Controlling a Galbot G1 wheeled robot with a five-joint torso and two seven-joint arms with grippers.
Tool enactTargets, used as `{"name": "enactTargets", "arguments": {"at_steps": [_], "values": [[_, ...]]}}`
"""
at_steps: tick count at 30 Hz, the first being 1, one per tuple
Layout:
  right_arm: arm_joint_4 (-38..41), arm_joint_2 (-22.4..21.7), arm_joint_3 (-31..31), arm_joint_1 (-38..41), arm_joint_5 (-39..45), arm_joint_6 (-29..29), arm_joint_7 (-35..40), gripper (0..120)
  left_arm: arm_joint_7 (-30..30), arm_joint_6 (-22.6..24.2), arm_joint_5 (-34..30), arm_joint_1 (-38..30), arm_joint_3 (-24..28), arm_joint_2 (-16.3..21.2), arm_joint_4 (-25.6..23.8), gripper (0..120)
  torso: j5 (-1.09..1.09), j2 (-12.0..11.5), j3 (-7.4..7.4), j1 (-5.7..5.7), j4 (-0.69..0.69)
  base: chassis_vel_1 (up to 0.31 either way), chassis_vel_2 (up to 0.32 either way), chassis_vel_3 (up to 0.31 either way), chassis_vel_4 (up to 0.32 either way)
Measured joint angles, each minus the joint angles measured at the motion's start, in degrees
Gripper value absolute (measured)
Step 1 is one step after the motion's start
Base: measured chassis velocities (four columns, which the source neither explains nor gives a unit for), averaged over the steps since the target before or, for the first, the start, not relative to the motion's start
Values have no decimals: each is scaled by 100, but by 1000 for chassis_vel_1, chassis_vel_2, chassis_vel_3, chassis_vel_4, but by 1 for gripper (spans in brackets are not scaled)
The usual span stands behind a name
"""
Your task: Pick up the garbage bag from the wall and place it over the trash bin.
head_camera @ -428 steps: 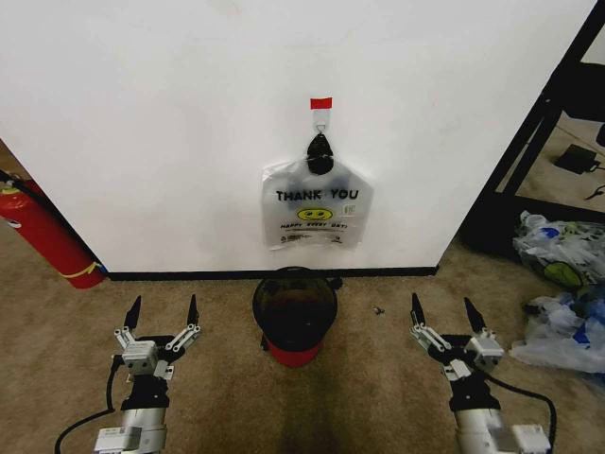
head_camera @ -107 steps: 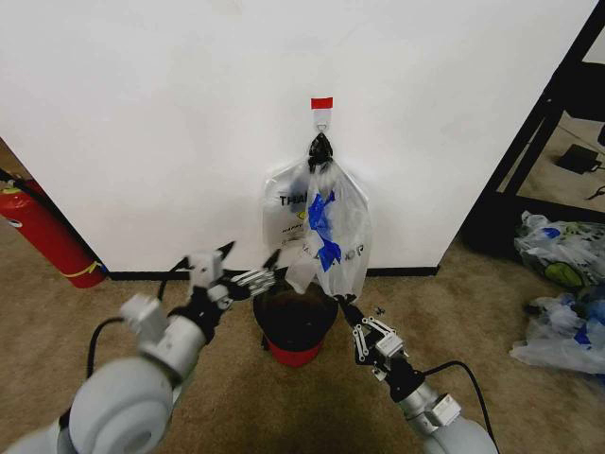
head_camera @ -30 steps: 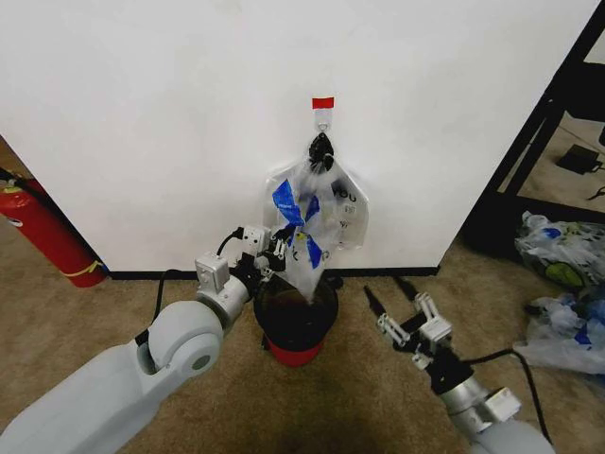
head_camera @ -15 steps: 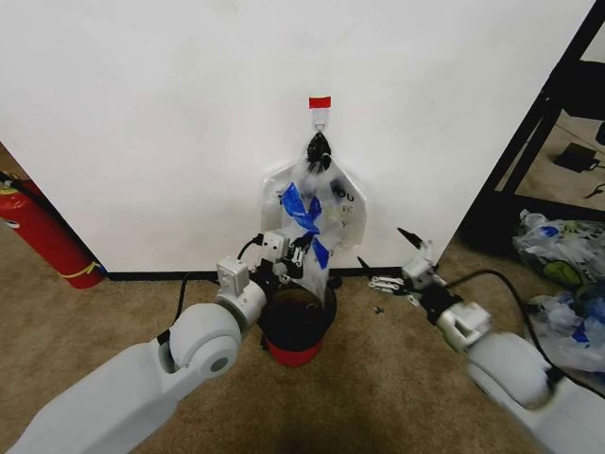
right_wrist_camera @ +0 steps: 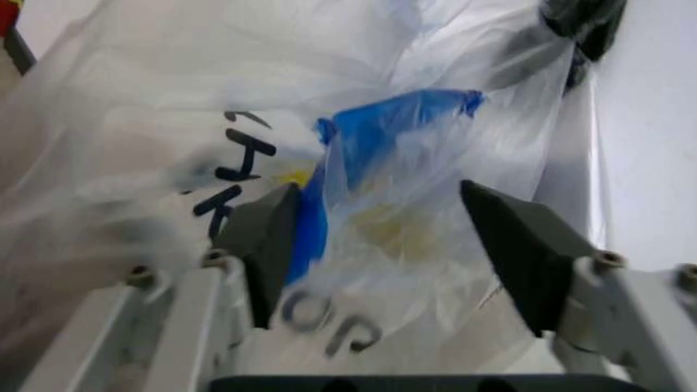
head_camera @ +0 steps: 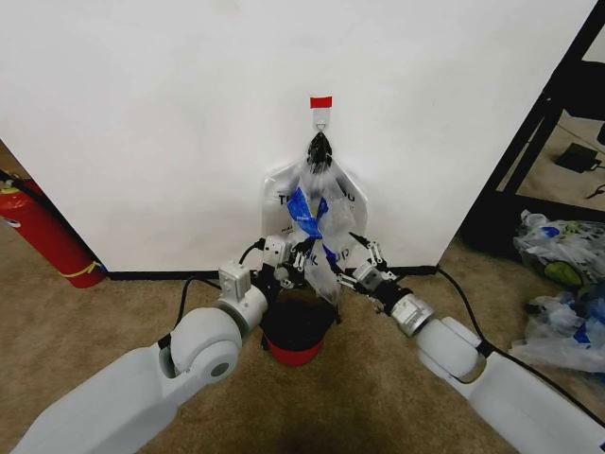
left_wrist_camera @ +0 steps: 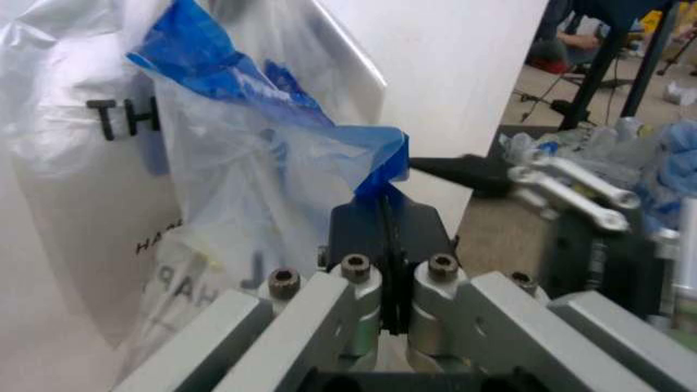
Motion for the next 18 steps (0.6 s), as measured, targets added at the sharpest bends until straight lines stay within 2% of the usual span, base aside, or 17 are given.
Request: {"name": "enactTargets", "arguments": {"at_steps": [1, 3, 6, 7, 8, 12, 14, 15, 18], "values": [[-29, 44, -52, 78, -38, -51, 2, 52, 1, 0, 1, 0, 10, 2, -43, 0, 0, 0, 0, 0, 1, 0, 0, 0, 0], [-53, 67, -94, 136, -56, -95, 6, 51, 1, 0, 0, 0, 12, 5, -58, 0, 1, 0, 0, 0, 1, 0, 0, 0, 0], [-152, 164, -326, 409, -124, -481, 90, 36, 2, 0, -9, 4, 3, 37, -86, 0, 0, 0, 0, 0, 3, 0, 0, 0, 0], [-140, 180, -389, 452, -102, -739, 127, 32, 0, 0, -15, 11, -10, 41, -91, 0, 1, 0, 0, 0, 3, 0, 0, 0, 0], [-140, 180, -389, 452, -102, -739, 127, 32, 0, 0, -15, 11, -10, 41, -91, 0, 1, 0, 0, 0, 3, 0, 0, 0, 0], [-25, 218, -538, 528, 338, -1474, 342, 15, -1, 0, -23, 28, -36, 33, -123, 0, 0, 0, 0, 0, 1, 0, 0, 0, 0], [42, 244, -555, 540, 559, -1695, 456, 10, -2, 2, -27, 28, -37, 15, -137, 0, 0, 0, 0, 0, 1, 0, 0, 0, 0], [122, 277, -553, 545, 807, -1890, 579, 3, -3, 6, -30, 22, -36, -2, -147, 0, 0, 0, 0, 0, 1, 0, 0, 0, 0], [241, 292, -513, 527, 1163, -2020, 757, 0, -9, 8, -31, 17, -36, -14, -148, 0, 0, 0, 0, 0, 2, 0, 0, 0, 0]]}}
